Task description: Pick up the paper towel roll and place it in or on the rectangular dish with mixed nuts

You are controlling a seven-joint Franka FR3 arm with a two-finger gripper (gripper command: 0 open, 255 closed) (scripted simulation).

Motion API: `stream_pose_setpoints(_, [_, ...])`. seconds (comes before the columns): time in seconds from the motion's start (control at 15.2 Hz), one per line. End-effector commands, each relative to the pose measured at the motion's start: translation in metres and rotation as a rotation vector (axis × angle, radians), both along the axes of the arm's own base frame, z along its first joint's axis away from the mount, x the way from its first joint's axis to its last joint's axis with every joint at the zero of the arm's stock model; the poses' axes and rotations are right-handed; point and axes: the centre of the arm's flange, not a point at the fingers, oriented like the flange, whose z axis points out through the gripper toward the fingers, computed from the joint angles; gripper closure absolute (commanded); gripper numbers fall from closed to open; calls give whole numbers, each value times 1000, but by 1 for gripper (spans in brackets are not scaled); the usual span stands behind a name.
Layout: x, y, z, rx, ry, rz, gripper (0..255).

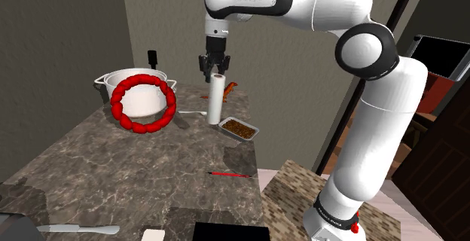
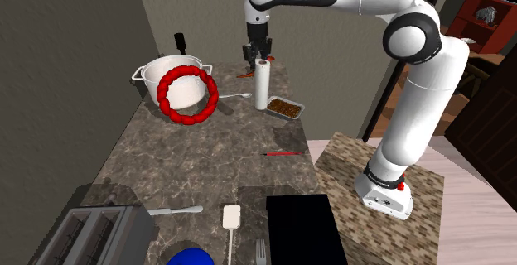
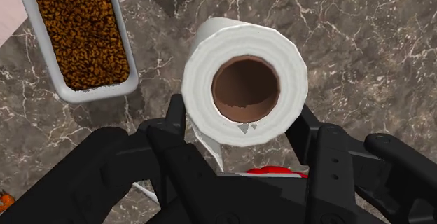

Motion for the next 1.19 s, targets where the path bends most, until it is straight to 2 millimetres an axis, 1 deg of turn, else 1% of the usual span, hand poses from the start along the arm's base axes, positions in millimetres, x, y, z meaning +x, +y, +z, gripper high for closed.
stream_pose_setpoints(0.0, [-2, -25, 10, 0, 0, 1, 255])
stream_pose_setpoints(0.86, [-11, -192, 48, 0, 0, 1, 255])
stream_pose_setpoints(0.92, [-12, -196, 49, 0, 0, 1, 255])
stream_pose_setpoints(1.12, [-12, -196, 33, 0, 0, 1, 255])
